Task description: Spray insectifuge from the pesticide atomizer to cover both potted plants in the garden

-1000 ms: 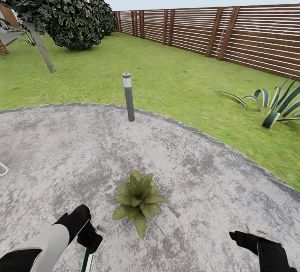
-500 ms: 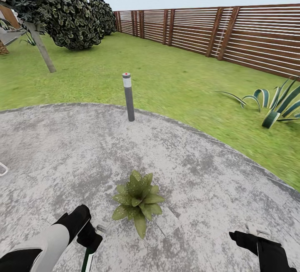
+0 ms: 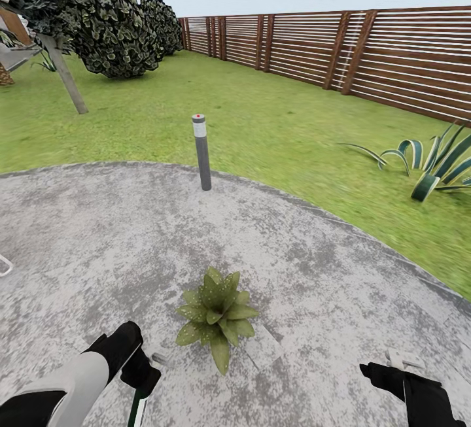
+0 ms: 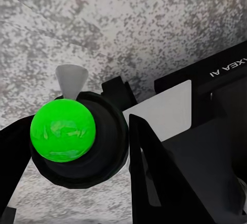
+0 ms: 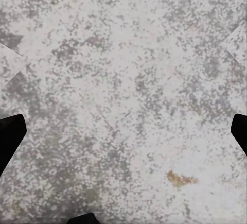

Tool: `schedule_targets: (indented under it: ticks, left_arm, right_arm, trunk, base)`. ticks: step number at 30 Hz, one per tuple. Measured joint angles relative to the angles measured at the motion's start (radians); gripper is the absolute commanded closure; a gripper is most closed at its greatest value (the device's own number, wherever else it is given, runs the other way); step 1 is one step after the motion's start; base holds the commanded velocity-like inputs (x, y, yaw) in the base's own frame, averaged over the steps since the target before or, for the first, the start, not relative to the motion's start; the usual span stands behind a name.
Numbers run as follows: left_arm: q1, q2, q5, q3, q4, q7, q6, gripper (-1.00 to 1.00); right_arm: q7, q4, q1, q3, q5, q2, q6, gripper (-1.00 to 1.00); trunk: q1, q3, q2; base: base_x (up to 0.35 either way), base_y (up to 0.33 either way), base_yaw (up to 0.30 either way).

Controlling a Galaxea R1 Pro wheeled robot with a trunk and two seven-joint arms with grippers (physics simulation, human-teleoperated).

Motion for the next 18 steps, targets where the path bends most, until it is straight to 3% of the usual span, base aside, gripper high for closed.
schedule_targets:
  ticks: [18]
  left_arm:
    - [0.000,0.001,-0.002,0.000,0.000,0.000,0.000,1.00]
  right_arm:
    - [0.000,0.000,0.000,0.000,0.000,0.000,0.000,-1.00]
  trunk:
    - [0.000,0.000,0.000]
  base:
    - [0.000,0.000,0.005]
